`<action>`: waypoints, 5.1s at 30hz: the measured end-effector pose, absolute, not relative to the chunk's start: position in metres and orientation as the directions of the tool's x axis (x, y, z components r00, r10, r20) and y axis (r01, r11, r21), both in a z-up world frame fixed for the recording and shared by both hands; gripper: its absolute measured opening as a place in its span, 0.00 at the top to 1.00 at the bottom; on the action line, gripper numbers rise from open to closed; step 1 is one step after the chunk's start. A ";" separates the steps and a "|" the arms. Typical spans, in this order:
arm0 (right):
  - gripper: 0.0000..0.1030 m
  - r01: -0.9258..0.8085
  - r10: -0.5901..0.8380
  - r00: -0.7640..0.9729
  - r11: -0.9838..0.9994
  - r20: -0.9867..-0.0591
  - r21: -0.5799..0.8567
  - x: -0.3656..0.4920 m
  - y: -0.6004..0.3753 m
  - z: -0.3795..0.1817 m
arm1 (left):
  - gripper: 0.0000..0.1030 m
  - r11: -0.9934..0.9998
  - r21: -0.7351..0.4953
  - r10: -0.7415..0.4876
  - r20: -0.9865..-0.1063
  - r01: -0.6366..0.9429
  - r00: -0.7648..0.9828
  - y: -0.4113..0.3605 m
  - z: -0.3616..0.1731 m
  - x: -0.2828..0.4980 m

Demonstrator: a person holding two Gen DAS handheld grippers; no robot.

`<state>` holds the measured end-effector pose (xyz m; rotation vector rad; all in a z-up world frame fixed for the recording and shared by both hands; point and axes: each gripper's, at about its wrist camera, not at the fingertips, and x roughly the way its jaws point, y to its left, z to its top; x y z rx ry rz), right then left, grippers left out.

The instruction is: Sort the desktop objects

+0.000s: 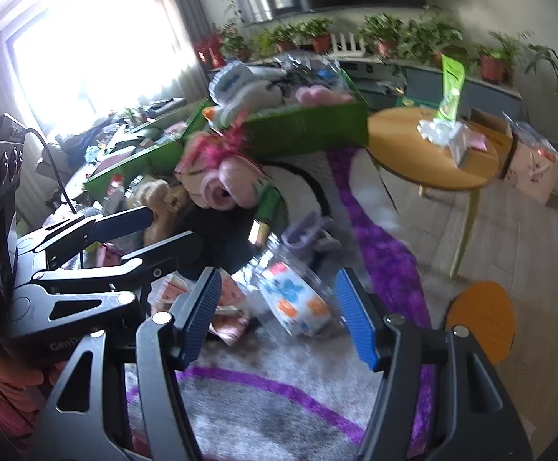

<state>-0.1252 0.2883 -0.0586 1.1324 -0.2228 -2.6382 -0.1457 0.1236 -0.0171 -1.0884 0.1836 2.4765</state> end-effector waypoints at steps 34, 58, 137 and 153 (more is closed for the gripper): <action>0.52 0.076 -0.363 -0.576 -0.916 -0.732 0.394 -0.137 0.314 -0.120 | 0.35 -0.833 -0.146 0.409 -0.813 -0.534 -0.415 0.149 -0.070 -0.177; 0.61 0.092 -0.362 -0.580 -0.919 -0.730 0.383 -0.148 0.327 -0.120 | 0.51 -0.830 -0.236 0.452 -0.815 -0.505 -0.363 0.147 -0.072 -0.177; 0.73 0.369 -0.553 -0.638 -0.830 -0.536 0.417 -0.160 0.239 -0.031 | 0.54 -0.901 -0.151 0.402 -0.642 -0.406 -0.652 0.047 0.023 -0.159; 0.73 0.529 -0.625 -0.588 -0.777 -0.513 0.341 -0.184 0.157 0.009 | 0.54 -0.947 -0.169 0.321 -0.582 -0.274 -0.747 -0.035 0.050 -0.168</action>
